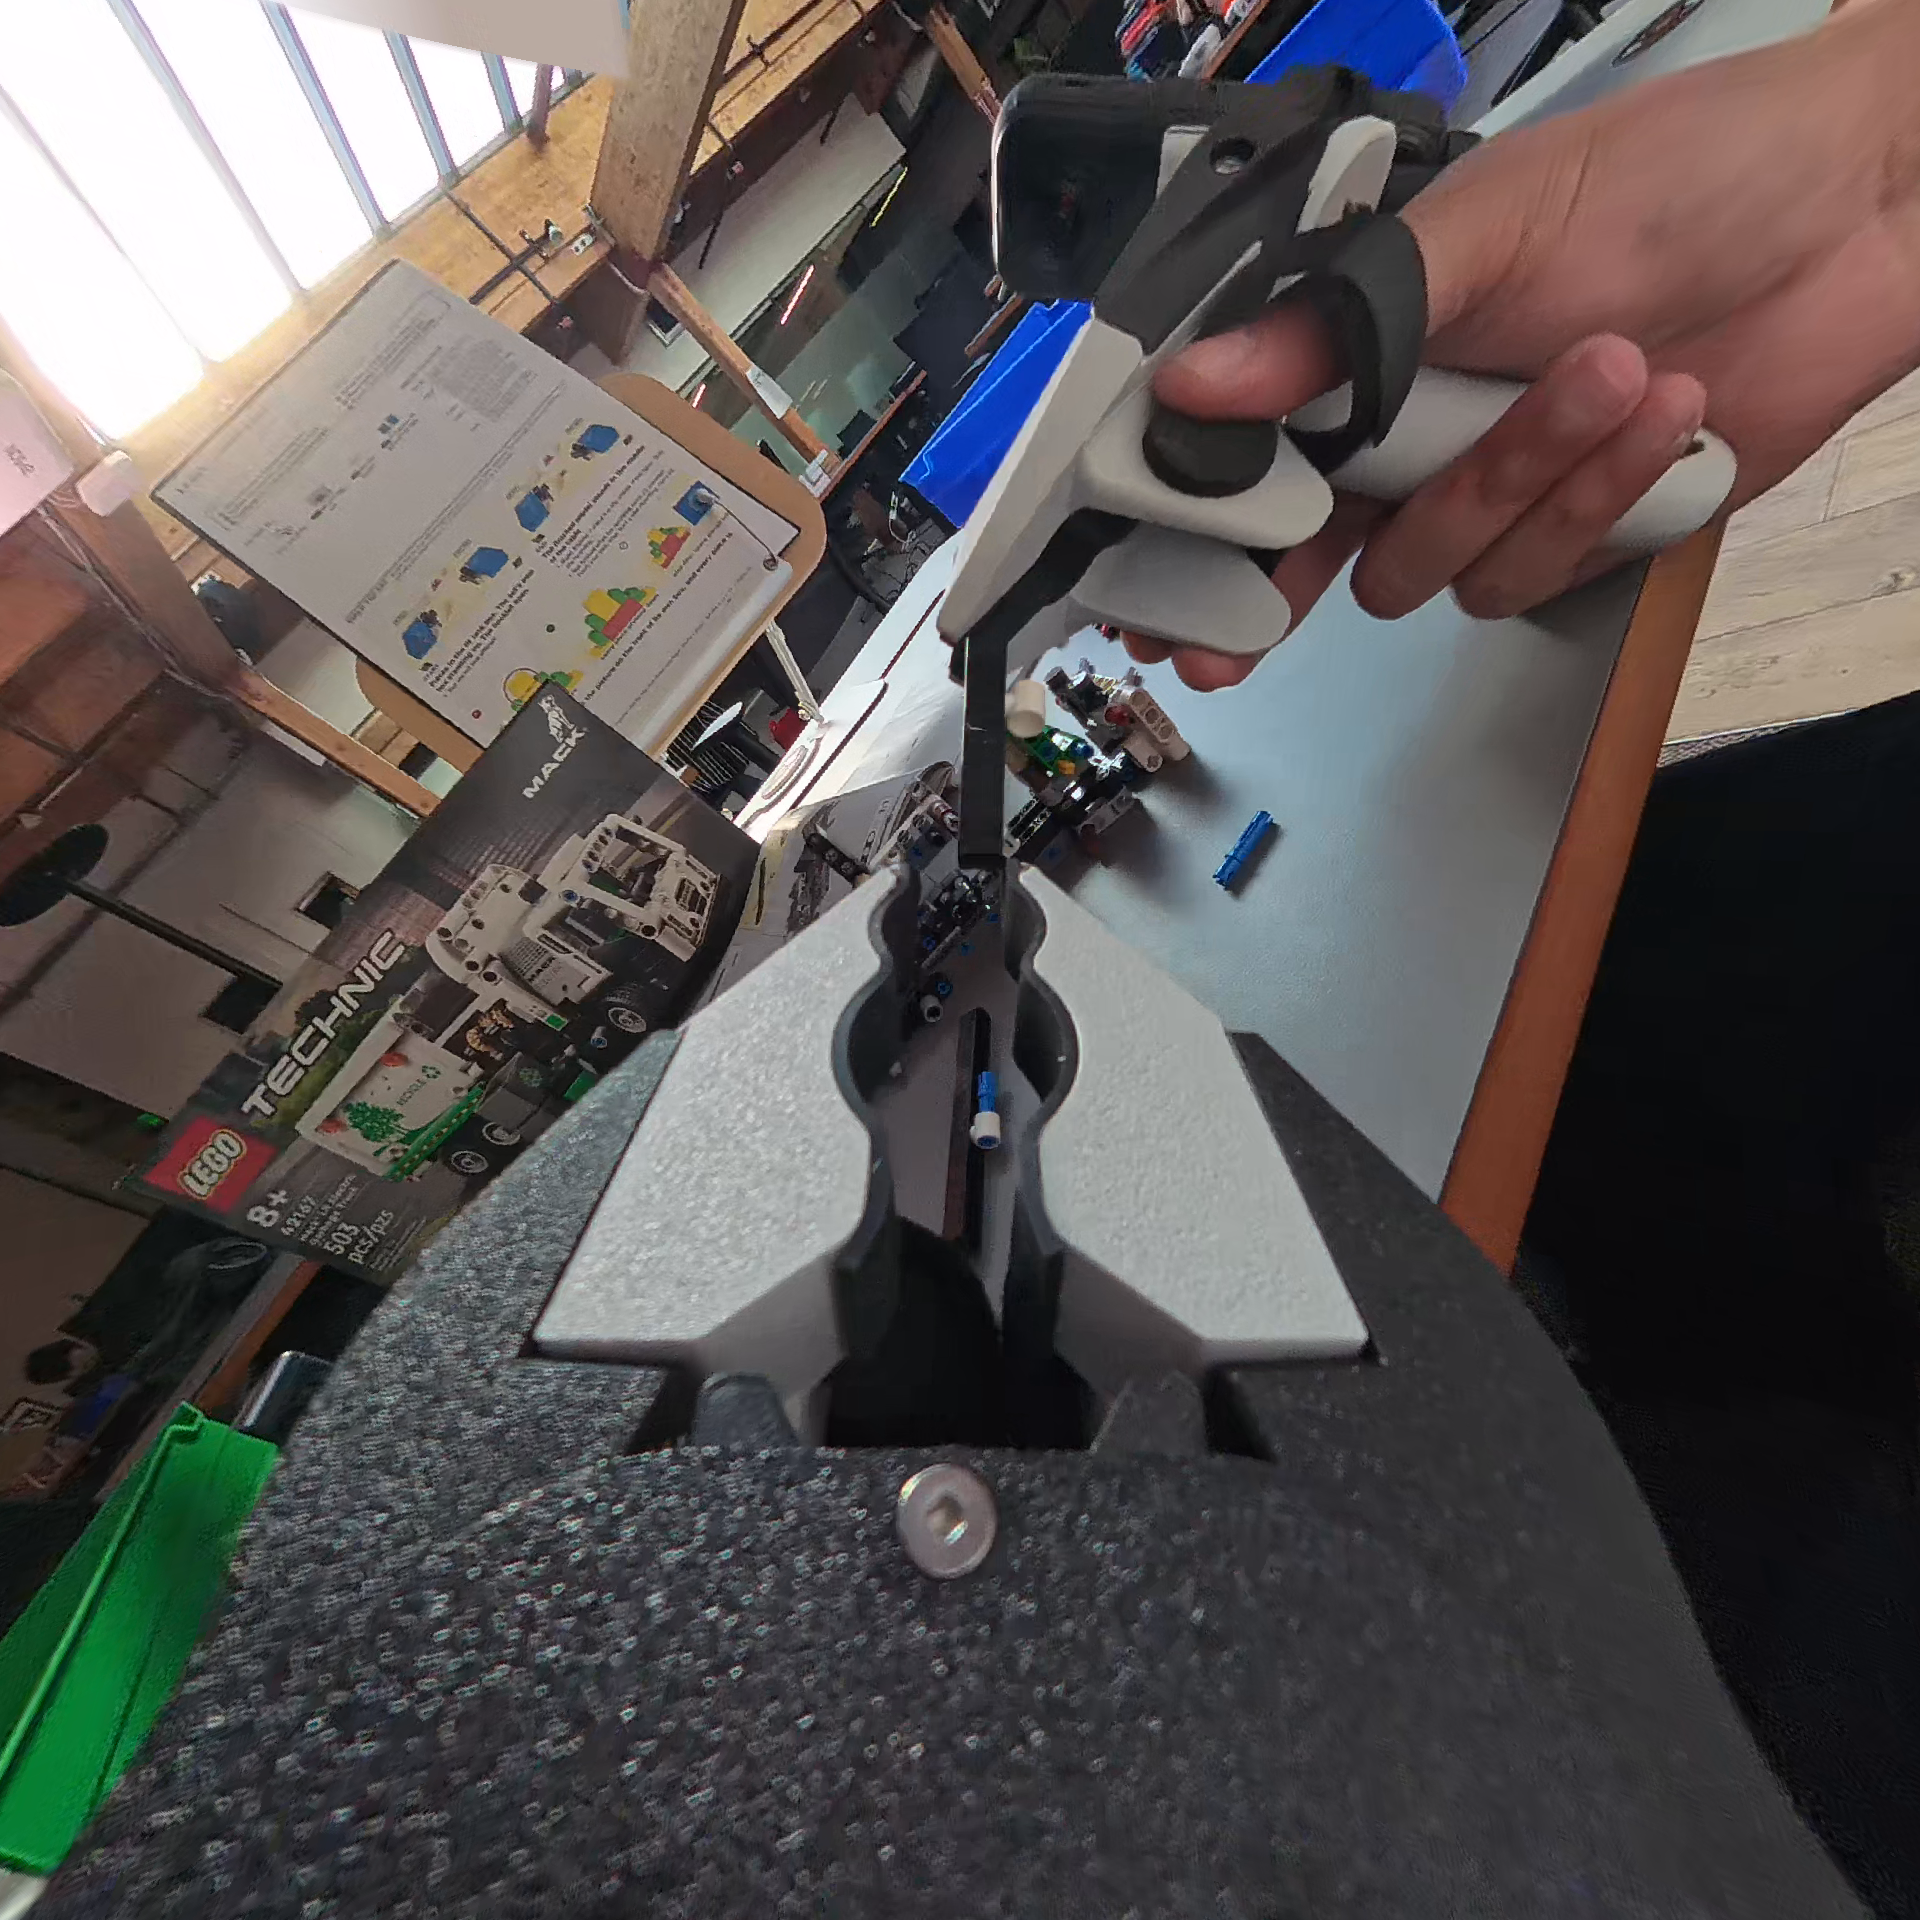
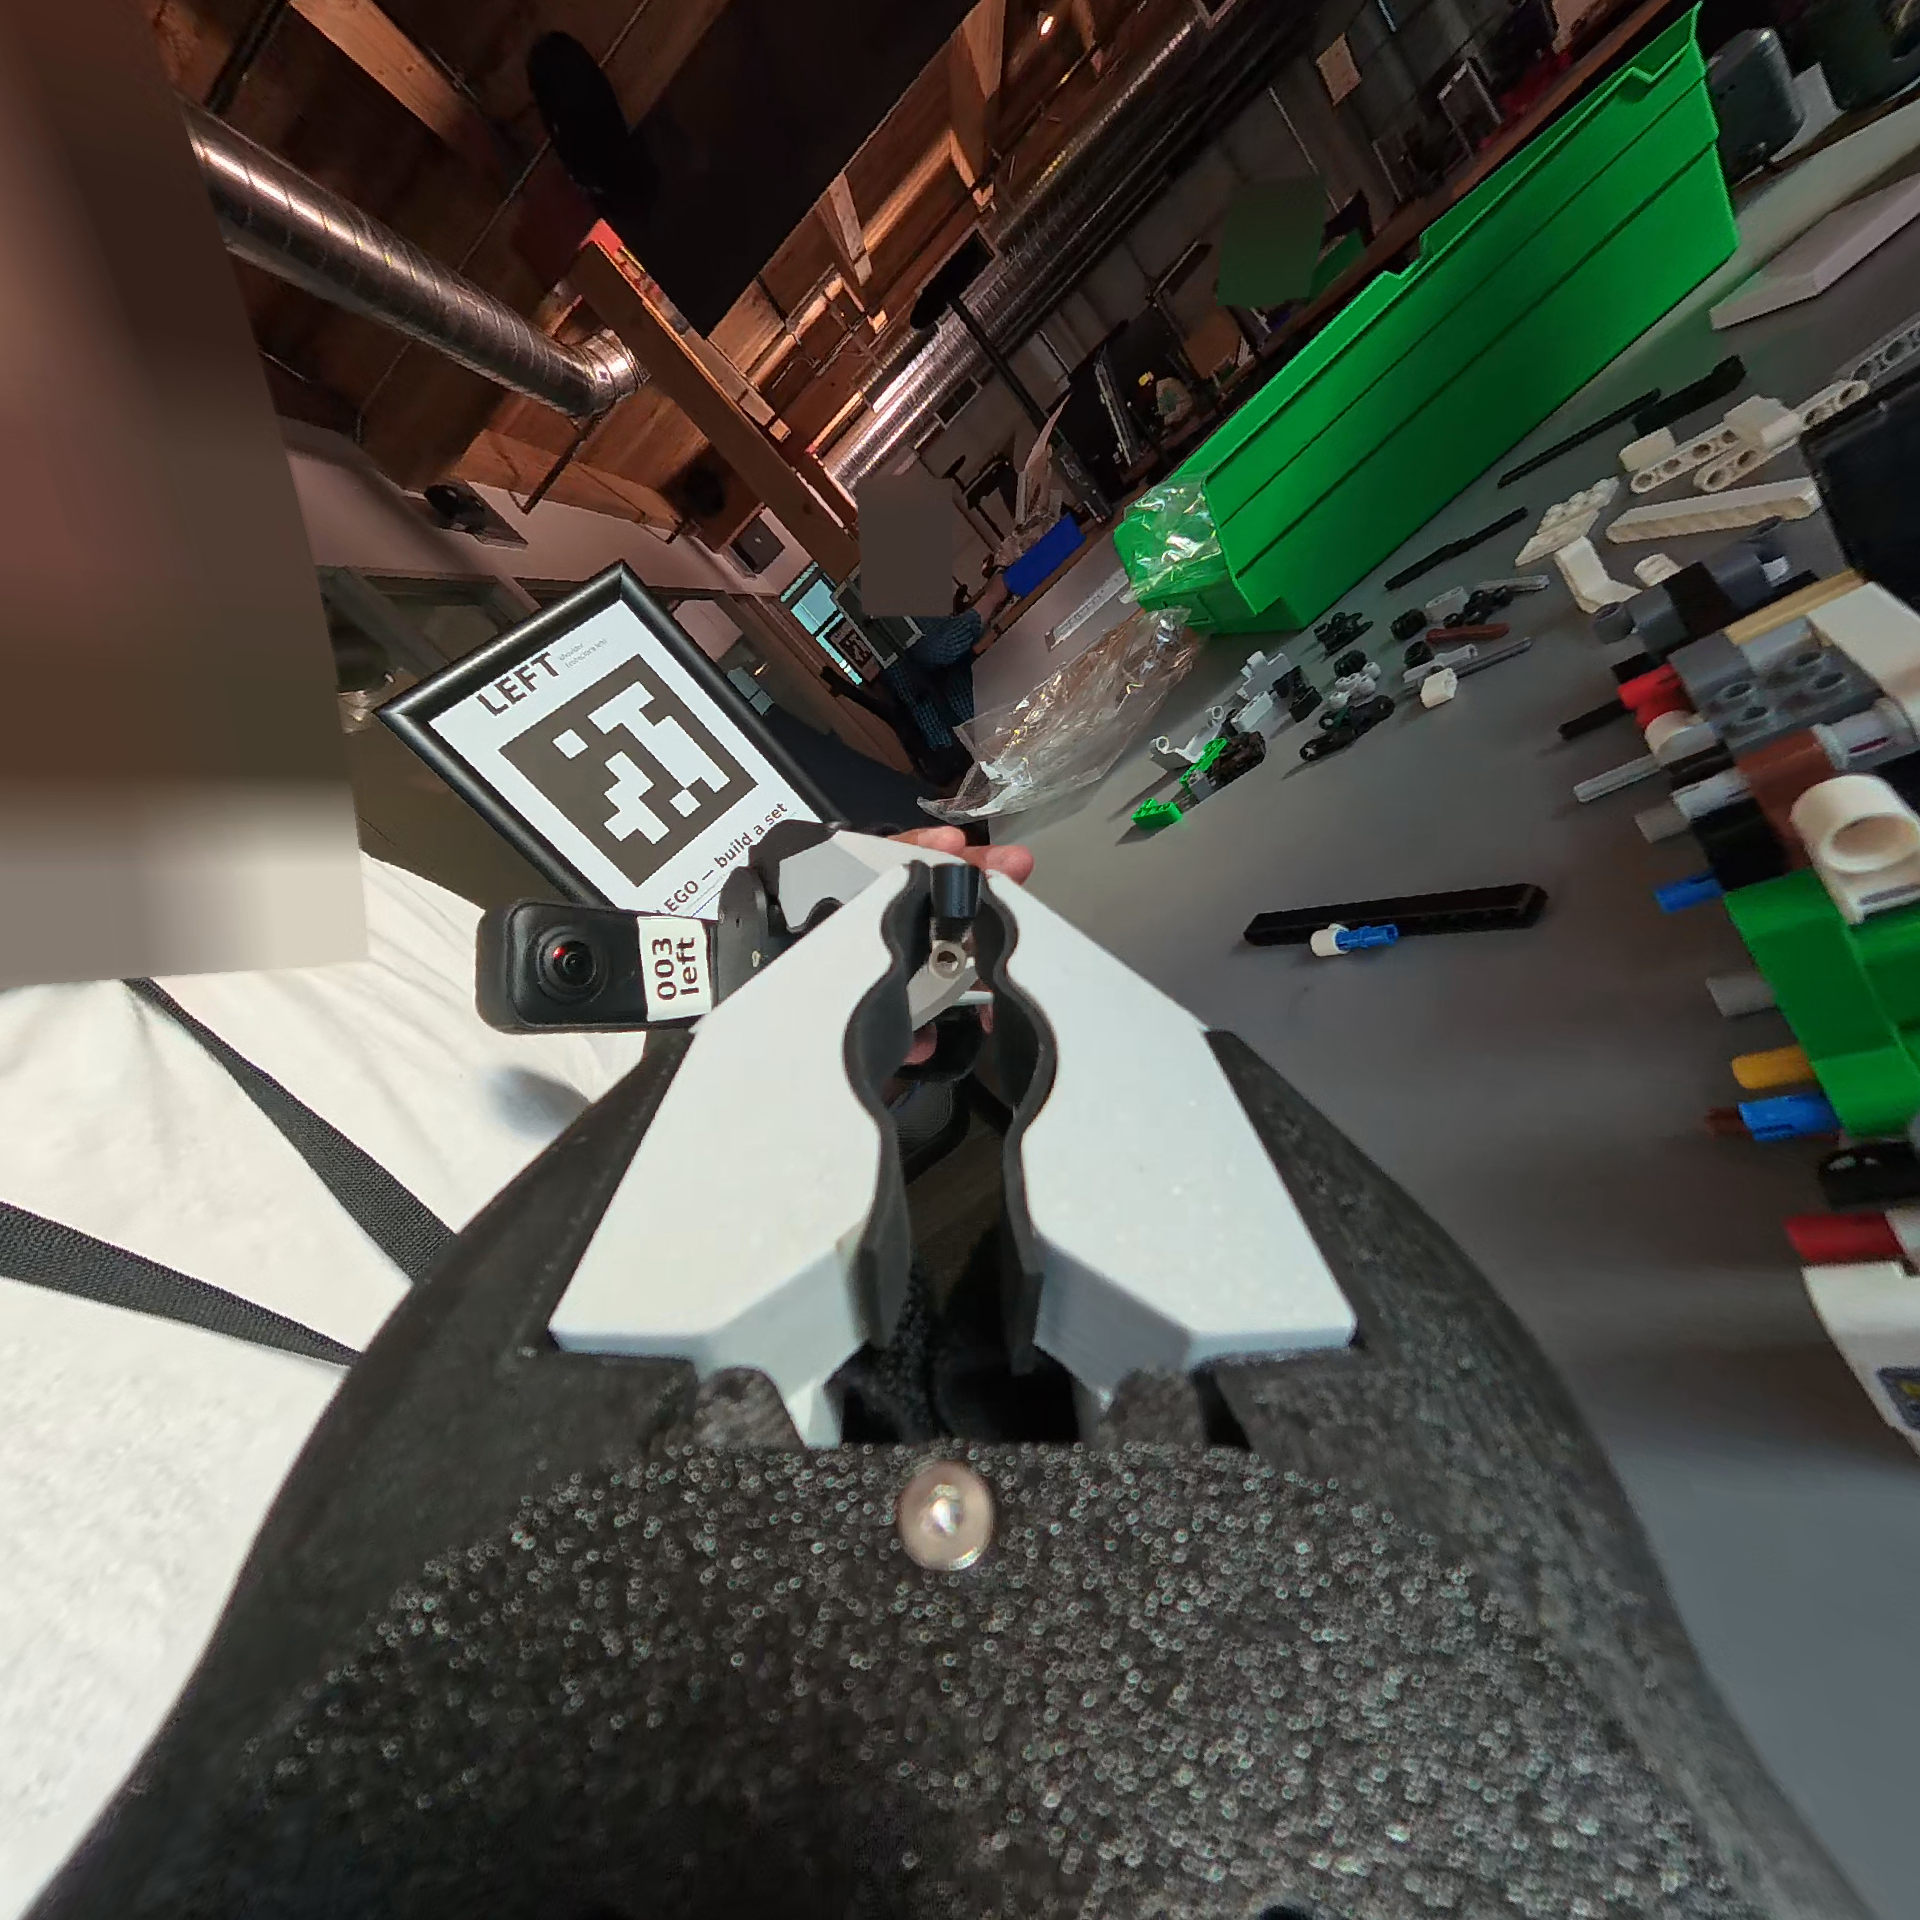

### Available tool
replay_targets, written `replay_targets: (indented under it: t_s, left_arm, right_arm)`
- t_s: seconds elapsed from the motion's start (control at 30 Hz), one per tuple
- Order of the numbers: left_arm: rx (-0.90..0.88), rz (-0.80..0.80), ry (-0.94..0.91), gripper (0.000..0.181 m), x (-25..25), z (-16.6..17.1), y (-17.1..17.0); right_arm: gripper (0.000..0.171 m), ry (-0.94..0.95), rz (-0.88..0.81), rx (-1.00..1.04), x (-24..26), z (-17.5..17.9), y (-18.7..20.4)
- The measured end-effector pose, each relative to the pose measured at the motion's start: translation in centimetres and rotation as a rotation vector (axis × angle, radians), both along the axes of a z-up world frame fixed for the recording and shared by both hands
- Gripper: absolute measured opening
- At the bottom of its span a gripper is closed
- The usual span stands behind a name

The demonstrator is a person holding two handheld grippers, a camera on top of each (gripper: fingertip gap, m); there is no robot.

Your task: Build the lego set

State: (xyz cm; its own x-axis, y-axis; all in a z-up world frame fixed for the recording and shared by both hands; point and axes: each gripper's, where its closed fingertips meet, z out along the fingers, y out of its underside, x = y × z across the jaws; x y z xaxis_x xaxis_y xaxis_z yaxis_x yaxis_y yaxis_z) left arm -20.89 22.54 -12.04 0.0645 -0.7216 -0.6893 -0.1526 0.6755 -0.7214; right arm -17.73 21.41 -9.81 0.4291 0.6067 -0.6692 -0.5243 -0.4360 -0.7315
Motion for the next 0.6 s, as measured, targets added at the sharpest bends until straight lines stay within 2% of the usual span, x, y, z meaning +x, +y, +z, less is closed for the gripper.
replay_targets:
  t_s: [0.07,0.23,0.4,0.53,0.6]
  left_arm:
    - [0.077,-0.006,-0.01,0.013,-0.1,0.1,-0.3]
    - [0.067,-0.019,0.005,0.018,0.2,-0.1,-0.7]
    - [0.051,-0.026,0.028,0.007,0.4,-0.7,-0.9]
    - [-0.129,-0.043,0.076,0.006,0.6,-1.0,-0.6]
    - [-0.274,-0.052,0.112,0.006,0.6,-1.3,-0.1]
  right_arm:
    - [0.005,0.012,0.0,-0.03,0.1,-0.3,0.2]
    - [0.005,0.03,0.034,-0.086,-0.1,-0.8,0.3]
    - [0.006,0.011,0.057,-0.107,-0.7,-1.1,0.3]
    - [0.008,-0.009,0.027,-0.11,-0.4,-1.3,0.6]
    - [0.023,-0.084,-0.015,-0.091,0.3,-1.5,0.3]
